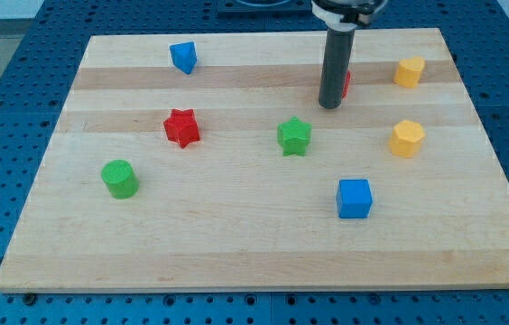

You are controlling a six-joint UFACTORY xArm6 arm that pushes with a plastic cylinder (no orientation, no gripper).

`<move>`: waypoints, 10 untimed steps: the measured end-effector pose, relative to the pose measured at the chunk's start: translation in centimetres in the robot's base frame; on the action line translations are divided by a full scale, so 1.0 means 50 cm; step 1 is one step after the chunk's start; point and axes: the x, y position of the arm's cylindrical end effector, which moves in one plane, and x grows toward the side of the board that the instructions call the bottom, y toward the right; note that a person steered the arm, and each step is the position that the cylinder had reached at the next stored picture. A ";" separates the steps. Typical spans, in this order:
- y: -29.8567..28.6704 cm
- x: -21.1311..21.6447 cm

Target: Move the red circle into the yellow hexagon

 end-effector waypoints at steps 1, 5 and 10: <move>-0.119 -0.039; 0.057 0.019; 0.102 -0.047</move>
